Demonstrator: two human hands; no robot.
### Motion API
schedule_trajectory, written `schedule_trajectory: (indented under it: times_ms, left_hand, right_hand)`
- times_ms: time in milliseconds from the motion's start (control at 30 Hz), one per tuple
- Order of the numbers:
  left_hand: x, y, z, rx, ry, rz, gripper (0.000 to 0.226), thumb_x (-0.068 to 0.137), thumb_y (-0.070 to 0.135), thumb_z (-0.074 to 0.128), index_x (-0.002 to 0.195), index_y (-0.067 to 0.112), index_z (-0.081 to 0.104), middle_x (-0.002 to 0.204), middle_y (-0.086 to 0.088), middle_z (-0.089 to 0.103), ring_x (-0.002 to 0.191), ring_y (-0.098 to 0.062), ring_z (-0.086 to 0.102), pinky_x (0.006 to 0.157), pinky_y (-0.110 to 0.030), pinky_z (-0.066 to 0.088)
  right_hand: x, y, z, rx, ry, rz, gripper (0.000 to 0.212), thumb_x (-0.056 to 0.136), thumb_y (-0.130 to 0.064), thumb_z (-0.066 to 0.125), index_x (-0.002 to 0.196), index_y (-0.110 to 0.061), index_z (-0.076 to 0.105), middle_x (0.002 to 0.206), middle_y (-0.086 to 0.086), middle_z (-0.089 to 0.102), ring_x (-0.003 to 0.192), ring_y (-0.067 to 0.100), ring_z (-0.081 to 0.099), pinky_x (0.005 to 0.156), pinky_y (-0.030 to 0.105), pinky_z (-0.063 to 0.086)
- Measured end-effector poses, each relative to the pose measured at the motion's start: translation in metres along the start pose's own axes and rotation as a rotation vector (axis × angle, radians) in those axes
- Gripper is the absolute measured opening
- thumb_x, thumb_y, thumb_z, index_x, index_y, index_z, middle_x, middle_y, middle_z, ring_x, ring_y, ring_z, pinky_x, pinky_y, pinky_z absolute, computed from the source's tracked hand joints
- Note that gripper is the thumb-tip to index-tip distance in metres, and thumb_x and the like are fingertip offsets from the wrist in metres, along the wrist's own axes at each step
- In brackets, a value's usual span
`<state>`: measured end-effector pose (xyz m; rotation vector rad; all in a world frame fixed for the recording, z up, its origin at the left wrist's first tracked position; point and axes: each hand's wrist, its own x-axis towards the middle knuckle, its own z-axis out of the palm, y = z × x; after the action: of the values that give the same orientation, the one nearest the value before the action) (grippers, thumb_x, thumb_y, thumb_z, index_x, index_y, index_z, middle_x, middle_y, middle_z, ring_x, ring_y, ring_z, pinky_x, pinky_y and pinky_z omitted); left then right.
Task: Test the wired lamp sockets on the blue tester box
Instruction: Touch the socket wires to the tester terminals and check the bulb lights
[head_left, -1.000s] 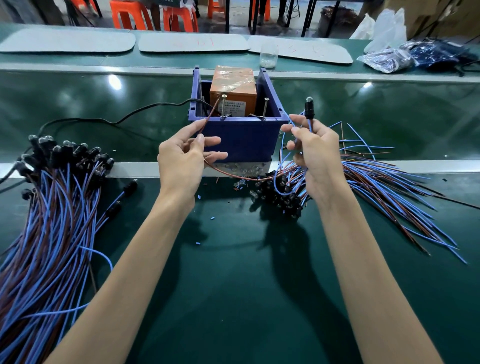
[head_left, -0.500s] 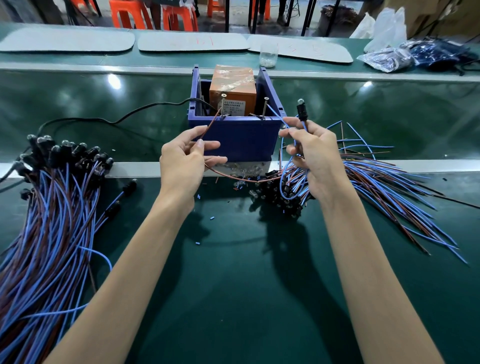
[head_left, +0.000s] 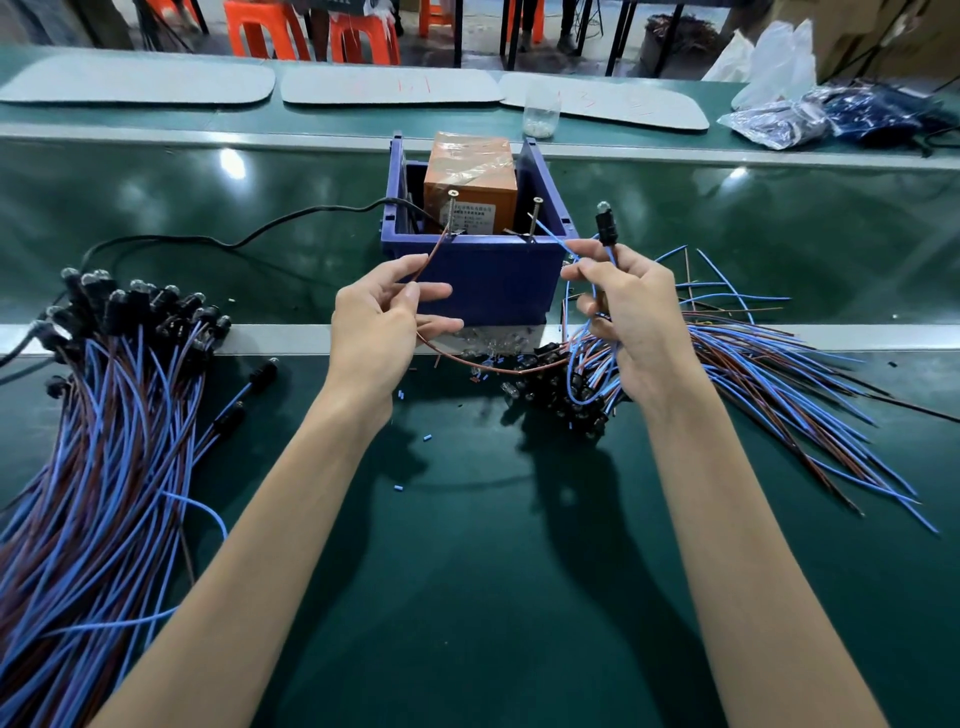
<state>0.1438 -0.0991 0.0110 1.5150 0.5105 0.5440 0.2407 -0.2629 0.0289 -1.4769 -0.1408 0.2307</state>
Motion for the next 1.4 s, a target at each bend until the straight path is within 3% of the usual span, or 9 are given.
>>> schedule_trajectory:
  times_ms: [433, 1400]
  left_hand:
    - [-0.0009, 0.0019, 0.0005, 0.033, 0.009, 0.007, 0.032, 0.101, 0.0, 0.037, 0.114, 0.017, 0.06, 0.091, 0.0, 0.068, 0.054, -0.007, 0.067, 0.052, -0.012, 0.047]
    - [0.0057, -0.005, -0.0011, 0.064, 0.04, 0.022, 0.036, 0.1, 0.0, 0.037, 0.101, 0.025, 0.062, 0.085, 0.001, 0.065, 0.048, -0.005, 0.062, 0.048, -0.012, 0.044]
  right_hand:
    - [-0.0001, -0.0002, -0.0004, 0.015, 0.009, -0.015, 0.021, 0.094, -0.004, 0.05, 0.088, -0.014, 0.067, 0.065, -0.006, 0.056, 0.046, 0.006, 0.026, 0.036, 0.012, 0.021]
    - [0.0054, 0.0016, -0.0037, 0.045, 0.006, -0.022, 0.026, 0.092, -0.002, 0.049, 0.08, -0.015, 0.068, 0.056, -0.012, 0.055, 0.044, 0.004, 0.026, 0.038, 0.012, 0.024]
